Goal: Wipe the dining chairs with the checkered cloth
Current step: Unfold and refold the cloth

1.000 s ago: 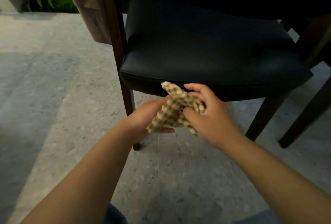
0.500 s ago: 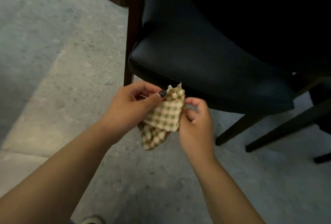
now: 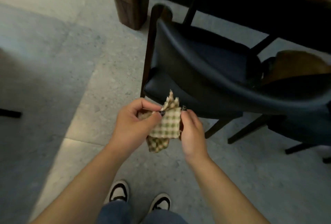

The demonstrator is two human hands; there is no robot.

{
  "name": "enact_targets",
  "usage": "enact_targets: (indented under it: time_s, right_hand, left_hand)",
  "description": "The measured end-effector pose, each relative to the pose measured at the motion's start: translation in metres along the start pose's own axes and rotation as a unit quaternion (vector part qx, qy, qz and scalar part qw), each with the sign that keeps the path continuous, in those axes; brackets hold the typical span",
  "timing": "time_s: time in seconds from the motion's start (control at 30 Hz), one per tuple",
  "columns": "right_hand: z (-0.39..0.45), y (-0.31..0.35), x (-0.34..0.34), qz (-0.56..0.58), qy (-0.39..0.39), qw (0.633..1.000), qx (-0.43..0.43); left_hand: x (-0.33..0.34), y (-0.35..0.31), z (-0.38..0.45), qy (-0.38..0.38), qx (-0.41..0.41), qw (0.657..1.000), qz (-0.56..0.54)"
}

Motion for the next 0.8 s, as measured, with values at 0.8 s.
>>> enact_targets:
  time_s: [0.8]
  right_hand:
    - [-0.178,0.422,-0.158,-0.05,-0.006,0.946,-0.321]
  left_hand:
    - [0.053,-0.454,-0.133,0.089,0.277,0.953,-0.084]
Point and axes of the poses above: each hand's wrist, its own z-axis towards the middle knuckle, its own x-axis out of the palm, y = z × x, the point moved 2 cm from there along z, towards the middle knuckle, and after that the axes turned 12 degrees about -y, right-handed, at the moved point
